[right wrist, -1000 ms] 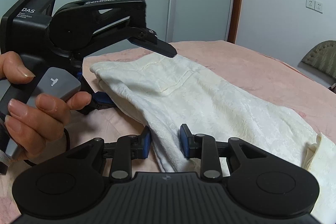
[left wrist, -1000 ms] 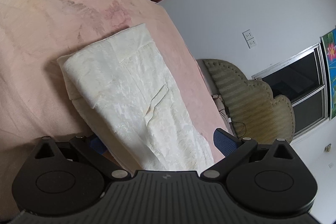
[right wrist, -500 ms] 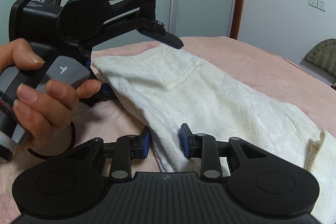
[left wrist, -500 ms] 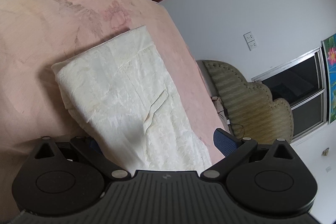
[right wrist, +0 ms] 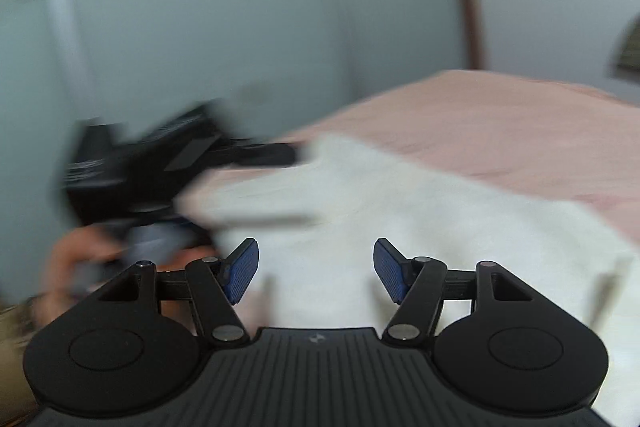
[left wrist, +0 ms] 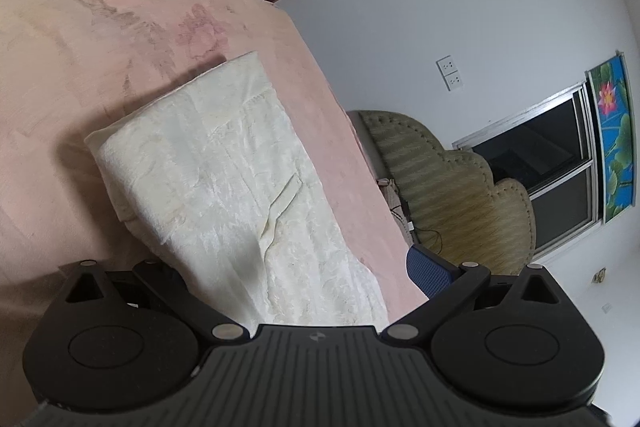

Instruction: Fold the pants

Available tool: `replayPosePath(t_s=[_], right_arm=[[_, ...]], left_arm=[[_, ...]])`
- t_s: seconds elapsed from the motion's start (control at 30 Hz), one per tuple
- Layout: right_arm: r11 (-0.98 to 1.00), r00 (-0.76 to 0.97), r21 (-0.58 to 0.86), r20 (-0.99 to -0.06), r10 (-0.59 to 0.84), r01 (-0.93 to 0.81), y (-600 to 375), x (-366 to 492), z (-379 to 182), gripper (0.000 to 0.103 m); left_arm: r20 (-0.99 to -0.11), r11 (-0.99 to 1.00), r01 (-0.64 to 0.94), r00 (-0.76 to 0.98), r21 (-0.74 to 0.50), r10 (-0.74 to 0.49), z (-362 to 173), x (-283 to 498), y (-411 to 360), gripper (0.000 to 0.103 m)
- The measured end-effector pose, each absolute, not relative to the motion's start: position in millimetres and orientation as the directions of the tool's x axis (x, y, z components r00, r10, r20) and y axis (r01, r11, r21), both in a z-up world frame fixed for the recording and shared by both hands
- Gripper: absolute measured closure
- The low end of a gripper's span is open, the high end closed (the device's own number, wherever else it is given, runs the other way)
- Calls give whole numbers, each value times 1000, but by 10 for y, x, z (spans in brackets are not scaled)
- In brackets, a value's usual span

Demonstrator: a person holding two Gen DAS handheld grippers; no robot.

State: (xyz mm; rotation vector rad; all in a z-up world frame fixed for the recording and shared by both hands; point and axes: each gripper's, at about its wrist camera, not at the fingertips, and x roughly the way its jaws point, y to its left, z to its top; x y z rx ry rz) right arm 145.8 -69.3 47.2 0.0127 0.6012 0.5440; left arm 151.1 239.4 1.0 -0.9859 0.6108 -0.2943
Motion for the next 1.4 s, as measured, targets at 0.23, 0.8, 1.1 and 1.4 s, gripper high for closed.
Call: replayPosePath(t_s=[0.23,0.8,1.1,1.4], right_arm=[[886,664,91,-628,405,-454,-649,1630,130,39],[898,704,131,-578,413,-420,-762,1701,156,39],[919,772,73,-520,366,-386,-953,1754,360,38],[844,771,-63,-448,454,-533,-1201,1591,577,38]], left_arm=[[-403,542,-116,798,-832,-448,30,1648,2381,5],[-385,789,-46,889,-613,-247,317,1380,2122,96],[-285,935,152,926,-319,-248,865,1034,1362,96],[-264,921,344,886,-182,-383,1084,898,466,96]])
